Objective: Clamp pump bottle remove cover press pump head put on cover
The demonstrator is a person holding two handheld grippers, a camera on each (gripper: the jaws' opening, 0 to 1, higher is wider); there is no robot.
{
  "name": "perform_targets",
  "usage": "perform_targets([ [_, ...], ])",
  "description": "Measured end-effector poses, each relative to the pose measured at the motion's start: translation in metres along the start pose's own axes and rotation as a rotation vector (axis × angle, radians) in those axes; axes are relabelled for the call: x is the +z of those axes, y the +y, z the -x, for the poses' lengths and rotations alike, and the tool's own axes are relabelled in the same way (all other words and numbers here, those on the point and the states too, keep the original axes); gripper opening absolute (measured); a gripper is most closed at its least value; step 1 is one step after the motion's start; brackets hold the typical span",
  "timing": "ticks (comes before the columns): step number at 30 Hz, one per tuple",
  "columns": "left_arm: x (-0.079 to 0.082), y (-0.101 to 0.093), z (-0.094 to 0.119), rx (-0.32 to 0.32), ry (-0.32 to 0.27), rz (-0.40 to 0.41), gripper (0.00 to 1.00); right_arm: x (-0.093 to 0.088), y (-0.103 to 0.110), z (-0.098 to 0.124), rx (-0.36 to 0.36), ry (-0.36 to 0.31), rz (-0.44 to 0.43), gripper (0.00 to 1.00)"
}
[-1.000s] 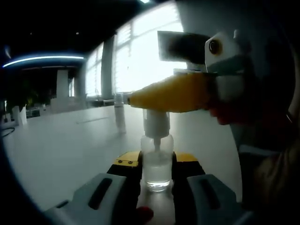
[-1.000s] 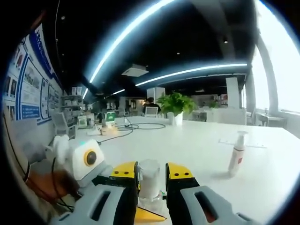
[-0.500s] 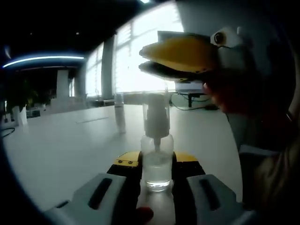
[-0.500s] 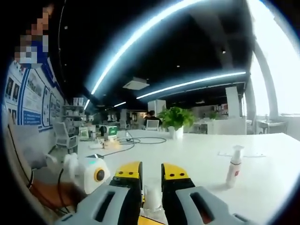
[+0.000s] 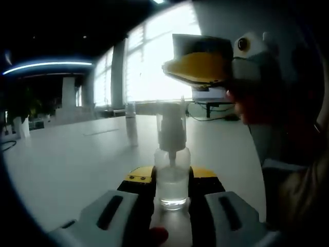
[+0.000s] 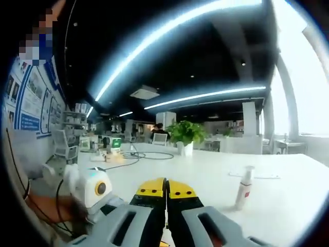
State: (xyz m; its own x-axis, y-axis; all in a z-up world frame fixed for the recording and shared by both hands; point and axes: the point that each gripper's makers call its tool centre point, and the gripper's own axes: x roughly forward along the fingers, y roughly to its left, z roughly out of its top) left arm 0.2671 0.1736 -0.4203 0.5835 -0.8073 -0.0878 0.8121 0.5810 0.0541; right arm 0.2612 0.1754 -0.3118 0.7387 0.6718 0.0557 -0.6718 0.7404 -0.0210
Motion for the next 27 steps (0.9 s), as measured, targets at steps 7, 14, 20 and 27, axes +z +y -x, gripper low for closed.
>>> perform_targets([
  [7,0.000,0.001,0.000,0.001,0.000,-0.001,0.15,0.002,-0.008,0.005,-0.025,-0.011,0.003,0.00],
  [14,0.000,0.000,0.000,0.001,0.000,-0.001,0.15,-0.001,-0.020,0.013,-0.054,-0.006,0.001,0.00],
  [20,0.000,0.000,0.000,0.001,-0.001,-0.002,0.15,-0.008,-0.029,0.019,-0.076,0.009,0.005,0.00],
  [27,0.000,0.001,0.000,0.006,0.000,0.000,0.16,-0.015,-0.039,0.027,-0.104,0.030,0.024,0.00],
])
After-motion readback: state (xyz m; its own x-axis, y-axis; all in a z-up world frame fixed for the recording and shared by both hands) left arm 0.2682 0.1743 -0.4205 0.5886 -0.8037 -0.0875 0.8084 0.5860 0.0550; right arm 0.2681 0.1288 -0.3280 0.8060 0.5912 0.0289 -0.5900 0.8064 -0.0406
